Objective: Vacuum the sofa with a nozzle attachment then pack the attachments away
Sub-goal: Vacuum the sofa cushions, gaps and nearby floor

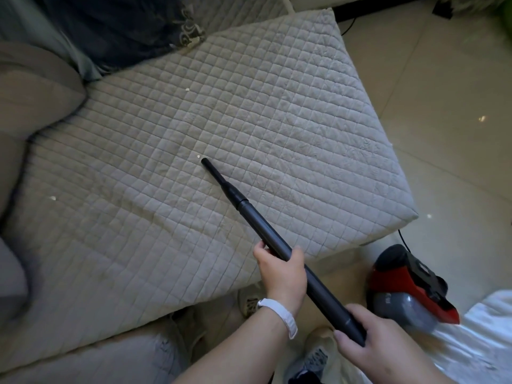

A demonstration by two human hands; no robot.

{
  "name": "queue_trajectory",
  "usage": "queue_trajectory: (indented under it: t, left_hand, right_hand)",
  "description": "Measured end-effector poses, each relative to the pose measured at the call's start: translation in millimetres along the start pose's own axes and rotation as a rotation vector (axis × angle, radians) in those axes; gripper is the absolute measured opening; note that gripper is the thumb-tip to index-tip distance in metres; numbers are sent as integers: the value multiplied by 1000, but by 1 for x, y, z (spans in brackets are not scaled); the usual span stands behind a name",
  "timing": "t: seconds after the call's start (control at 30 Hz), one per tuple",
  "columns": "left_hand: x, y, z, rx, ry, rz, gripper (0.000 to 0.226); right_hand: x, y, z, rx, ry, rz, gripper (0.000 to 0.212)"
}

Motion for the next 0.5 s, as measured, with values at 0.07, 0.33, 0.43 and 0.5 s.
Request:
queue_trajectory:
  t: [0.07,0.33,0.43,0.5]
  left_hand:
    - [0,-2,-1,15,4,9,49]
    - [-2,-13,-6,42,20,31,48]
    - [-2,-17,-7,30,24,41,48]
    - [-1,-20,-9,28,23,46,49]
  right_hand:
    - [0,-1,4,2,-4,-12,21]
    - [-5,-3,15,-2,-37,-22,22]
    - [-8,-4,18,6,-29,-16,22]
    - [-13,-5,18,8,-21,-7,23]
Point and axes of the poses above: each hand's wrist, its own y-axis away from the middle knuckle, its own z-axis out of the palm, x = y × z, the point moved 3 cm from there along -y, towards the middle knuckle, and after that the axes turned 10 degrees about x, right-handed, at the moved point
